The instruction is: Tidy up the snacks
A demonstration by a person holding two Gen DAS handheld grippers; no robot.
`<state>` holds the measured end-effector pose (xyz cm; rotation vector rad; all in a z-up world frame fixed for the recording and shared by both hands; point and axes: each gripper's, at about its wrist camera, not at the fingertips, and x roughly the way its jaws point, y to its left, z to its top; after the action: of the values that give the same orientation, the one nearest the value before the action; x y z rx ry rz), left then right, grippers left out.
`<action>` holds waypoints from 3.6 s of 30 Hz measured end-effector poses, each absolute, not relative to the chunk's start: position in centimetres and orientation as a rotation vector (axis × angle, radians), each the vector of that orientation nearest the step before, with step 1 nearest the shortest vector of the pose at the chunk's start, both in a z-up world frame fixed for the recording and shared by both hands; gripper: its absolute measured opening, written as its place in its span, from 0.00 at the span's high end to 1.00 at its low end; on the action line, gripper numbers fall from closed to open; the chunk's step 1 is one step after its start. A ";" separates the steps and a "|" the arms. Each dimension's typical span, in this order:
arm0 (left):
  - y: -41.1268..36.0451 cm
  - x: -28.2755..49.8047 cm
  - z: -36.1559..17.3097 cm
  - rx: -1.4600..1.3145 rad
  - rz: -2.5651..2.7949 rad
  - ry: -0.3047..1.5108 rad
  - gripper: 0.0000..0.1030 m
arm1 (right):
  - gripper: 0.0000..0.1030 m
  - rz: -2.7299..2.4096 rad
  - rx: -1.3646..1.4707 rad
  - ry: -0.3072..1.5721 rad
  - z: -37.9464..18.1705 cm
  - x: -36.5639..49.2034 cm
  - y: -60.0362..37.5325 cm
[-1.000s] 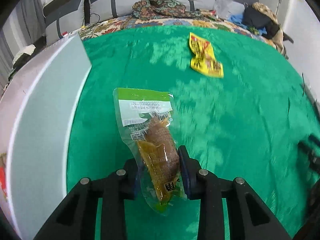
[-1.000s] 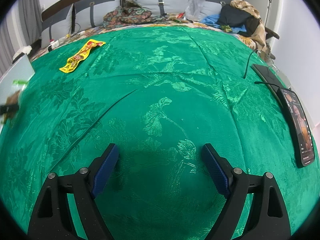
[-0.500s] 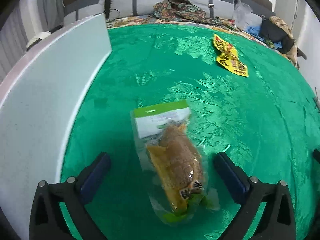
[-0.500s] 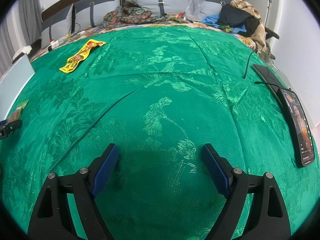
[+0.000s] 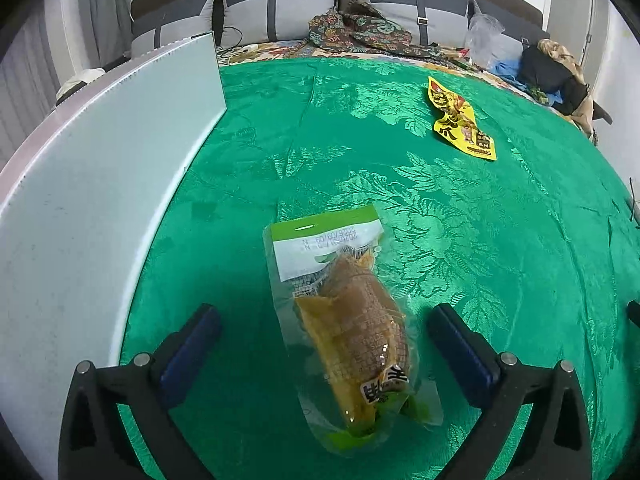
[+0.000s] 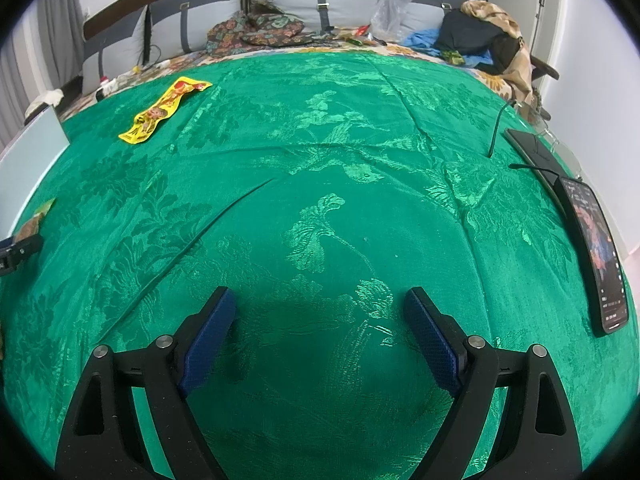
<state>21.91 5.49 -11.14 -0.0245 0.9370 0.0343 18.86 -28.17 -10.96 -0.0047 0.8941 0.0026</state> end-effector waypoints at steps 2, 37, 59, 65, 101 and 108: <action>5.5 21.9 -11.1 -0.025 0.034 0.937 0.00 | 0.13 0.002 -0.006 0.894 -11.0 18.8 -28.1; 5.5 21.9 -11.1 -0.025 0.033 0.937 0.00 | 0.12 0.136 0.038 1.111 -10.1 44.0 -6.9; 5.4 22.0 -11.1 -0.023 0.033 0.937 0.00 | 0.97 0.341 0.015 1.145 -9.4 33.8 -16.0; 5.4 22.0 -11.1 -0.023 0.033 0.937 0.00 | 0.44 0.325 0.155 1.011 -6.2 31.1 -20.3; 5.2 22.1 -11.0 -0.023 0.032 0.937 0.00 | 0.54 0.399 -0.206 1.150 -9.3 32.2 -14.2; 5.3 22.0 -11.0 -0.022 0.032 0.937 0.00 | 0.28 0.318 -0.189 0.930 -9.3 22.3 -16.9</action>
<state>22.03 5.28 -11.03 -0.0225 0.9373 0.0319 22.33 -16.85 -9.27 -0.1886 0.9302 0.3178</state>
